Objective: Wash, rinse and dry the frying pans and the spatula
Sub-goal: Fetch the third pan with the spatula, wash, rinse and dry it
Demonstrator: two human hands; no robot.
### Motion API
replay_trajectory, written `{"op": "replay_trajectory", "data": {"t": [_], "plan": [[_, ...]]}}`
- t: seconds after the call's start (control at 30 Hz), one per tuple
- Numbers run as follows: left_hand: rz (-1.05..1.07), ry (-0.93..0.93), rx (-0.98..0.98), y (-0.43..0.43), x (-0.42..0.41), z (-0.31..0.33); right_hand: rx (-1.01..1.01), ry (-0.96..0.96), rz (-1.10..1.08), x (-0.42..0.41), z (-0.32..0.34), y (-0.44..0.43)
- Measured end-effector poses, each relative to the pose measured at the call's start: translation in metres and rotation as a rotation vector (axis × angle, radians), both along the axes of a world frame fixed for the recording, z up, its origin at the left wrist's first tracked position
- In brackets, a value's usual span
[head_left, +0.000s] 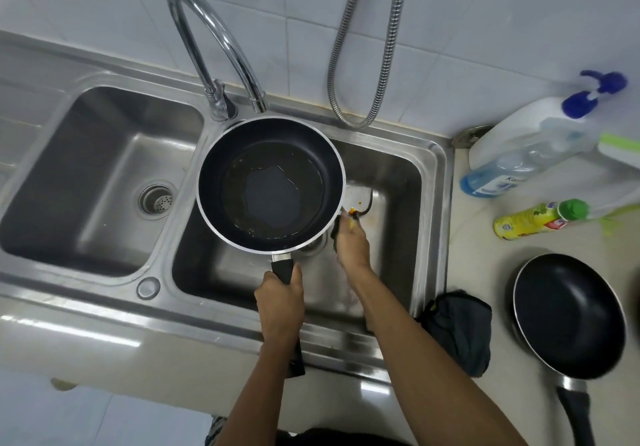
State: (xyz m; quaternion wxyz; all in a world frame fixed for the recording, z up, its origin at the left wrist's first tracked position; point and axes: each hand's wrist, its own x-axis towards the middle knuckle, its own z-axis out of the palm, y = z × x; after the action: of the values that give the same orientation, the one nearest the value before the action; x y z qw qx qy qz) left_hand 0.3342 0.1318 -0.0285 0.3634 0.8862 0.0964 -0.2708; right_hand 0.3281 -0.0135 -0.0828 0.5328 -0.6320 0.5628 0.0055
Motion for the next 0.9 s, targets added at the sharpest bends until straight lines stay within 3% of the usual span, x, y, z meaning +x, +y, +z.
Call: {"op": "replay_trajectory", "data": {"t": [0.13, 0.27, 0.33, 0.5, 0.6, 0.73, 0.83, 0.9], "plan": [[0.014, 0.004, -0.03, 0.001, -0.001, -0.004, -0.344, -0.008, 0.044, -0.024, 0.033, -0.032], [0.015, 0.002, -0.041, 0.002, -0.003, -0.007, -0.884, 0.245, 0.043, -0.083, 0.049, -0.093], [0.029, 0.013, -0.051, 0.002, -0.003, -0.008, -1.008, 0.363, 0.034, -0.107, 0.043, -0.12], [0.036, -0.005, -0.056, 0.004, -0.003, -0.017, -0.892, 0.576, 0.209, -0.125, 0.008, -0.134], [0.048, 0.005, -0.056, 0.005, -0.003, -0.018, -0.79, 0.58, 0.238, -0.124, 0.007, -0.137], [0.018, -0.041, -0.1, 0.004, -0.004, -0.017, -0.842, 0.579, 0.24, -0.124, 0.031, -0.131], [0.014, -0.048, -0.101, 0.007, -0.004, -0.018, -1.053, 0.39, 0.226, -0.11, 0.064, -0.092], [0.023, -0.045, -0.126, 0.009, -0.004, -0.02, -0.899, 0.11, 0.289, -0.1, 0.078, -0.046]]}}
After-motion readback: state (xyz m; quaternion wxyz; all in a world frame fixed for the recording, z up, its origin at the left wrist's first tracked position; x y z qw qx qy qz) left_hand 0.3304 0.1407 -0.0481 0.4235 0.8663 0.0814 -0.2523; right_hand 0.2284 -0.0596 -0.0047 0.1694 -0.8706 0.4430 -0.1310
